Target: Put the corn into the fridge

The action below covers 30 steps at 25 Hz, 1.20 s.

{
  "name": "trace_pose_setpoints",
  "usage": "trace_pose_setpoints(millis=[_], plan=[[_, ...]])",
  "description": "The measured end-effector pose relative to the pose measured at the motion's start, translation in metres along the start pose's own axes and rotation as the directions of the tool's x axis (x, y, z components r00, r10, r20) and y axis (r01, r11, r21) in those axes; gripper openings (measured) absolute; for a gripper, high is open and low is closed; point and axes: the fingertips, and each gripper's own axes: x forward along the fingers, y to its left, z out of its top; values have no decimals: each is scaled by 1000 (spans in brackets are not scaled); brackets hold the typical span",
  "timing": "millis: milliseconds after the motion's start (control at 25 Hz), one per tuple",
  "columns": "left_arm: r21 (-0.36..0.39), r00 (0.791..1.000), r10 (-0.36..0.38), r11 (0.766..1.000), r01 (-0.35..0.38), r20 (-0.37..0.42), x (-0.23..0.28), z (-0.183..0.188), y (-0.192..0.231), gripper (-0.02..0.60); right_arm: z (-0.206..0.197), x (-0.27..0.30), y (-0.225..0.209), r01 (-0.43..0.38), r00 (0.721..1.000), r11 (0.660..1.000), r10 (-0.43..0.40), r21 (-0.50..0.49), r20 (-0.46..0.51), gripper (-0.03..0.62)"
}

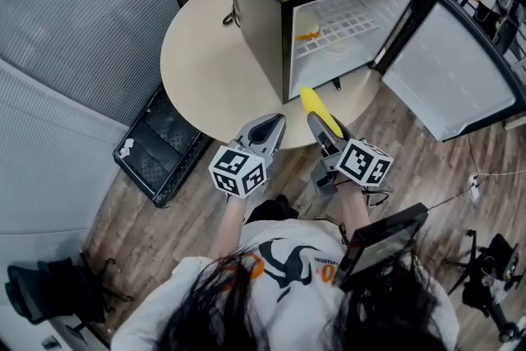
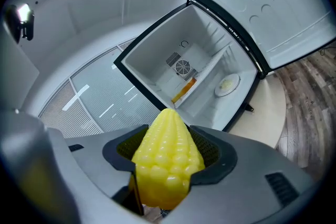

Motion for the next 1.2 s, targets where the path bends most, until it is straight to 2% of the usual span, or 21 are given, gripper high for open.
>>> trace_pose_setpoints(millis=[320,680,840,1040,1200], plan=[[-30,999,-39,999,39,-13,22,-6,11,15,2,9,-18,38,999,999,-38,11,-10,255],[-69,999,-13,998,9,-52,35,-26,19,15,30,17,-52,100,995,995,-100,-18,-2,255],[-77,997,36,996,-41,-69,42,-30,31,15,29,33,-70,78,995,997,-78,-5,-57,255],[-70,995,78,994,-82,-64,64,-27,34,15,25,59,-100,73,987,994,-83,-78,-136,255],[-48,993,86,995,-90,-77,83,-30,23,15,17,77,-125,62,976,994,-80,-91,-203,255]])
